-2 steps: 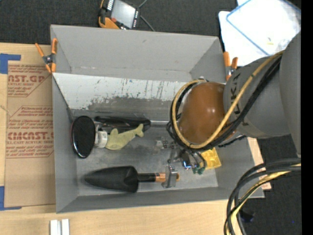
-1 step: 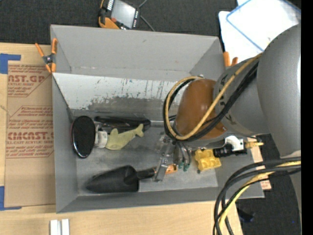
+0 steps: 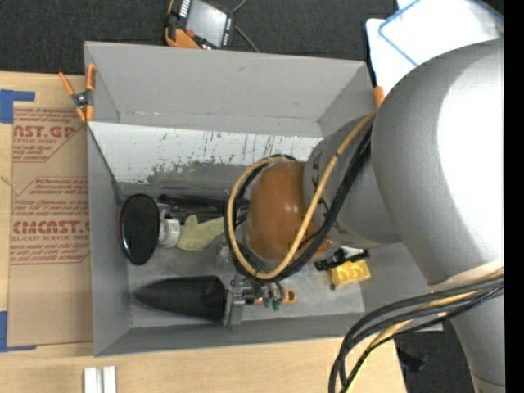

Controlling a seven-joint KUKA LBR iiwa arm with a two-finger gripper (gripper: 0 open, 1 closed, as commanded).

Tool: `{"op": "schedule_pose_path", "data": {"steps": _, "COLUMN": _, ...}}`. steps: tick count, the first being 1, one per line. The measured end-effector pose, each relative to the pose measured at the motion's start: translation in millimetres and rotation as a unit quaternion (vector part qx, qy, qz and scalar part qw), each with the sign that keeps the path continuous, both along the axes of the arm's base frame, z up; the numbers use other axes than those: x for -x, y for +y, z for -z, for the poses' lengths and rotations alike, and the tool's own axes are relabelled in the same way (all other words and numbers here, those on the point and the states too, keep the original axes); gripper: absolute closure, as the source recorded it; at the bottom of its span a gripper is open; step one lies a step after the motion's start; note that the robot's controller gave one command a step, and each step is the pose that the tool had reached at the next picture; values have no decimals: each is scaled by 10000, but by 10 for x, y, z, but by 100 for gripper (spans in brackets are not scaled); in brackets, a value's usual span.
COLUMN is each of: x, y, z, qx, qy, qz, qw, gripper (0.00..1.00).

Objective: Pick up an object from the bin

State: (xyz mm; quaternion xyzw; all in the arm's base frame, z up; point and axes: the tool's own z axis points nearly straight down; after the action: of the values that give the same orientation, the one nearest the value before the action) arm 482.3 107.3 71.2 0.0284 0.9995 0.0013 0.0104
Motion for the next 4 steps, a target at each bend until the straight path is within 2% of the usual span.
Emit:
{"op": "schedule_pose_path", "data": {"steps": 1, "x": -566, "y": -528, "z": 7, "qx": 4, "qy": 84, "qz": 393, "qw": 9992, "gripper": 100}}
{"op": "schedule_pose_path", "data": {"steps": 2, "x": -566, "y": -528, "z": 7, "qx": 5, "qy": 84, "qz": 393, "qw": 9992, "gripper": 100}}
{"op": "schedule_pose_path", "data": {"steps": 3, "x": -542, "y": -528, "z": -107, "qx": 6, "qy": 123, "qz": 393, "qw": 9992, "gripper": 100}}
{"op": "schedule_pose_path", "data": {"steps": 4, "x": -559, "y": -523, "z": -324, "qx": -1, "qy": 90, "qz": 390, "qw": 9992, "gripper": 100}}
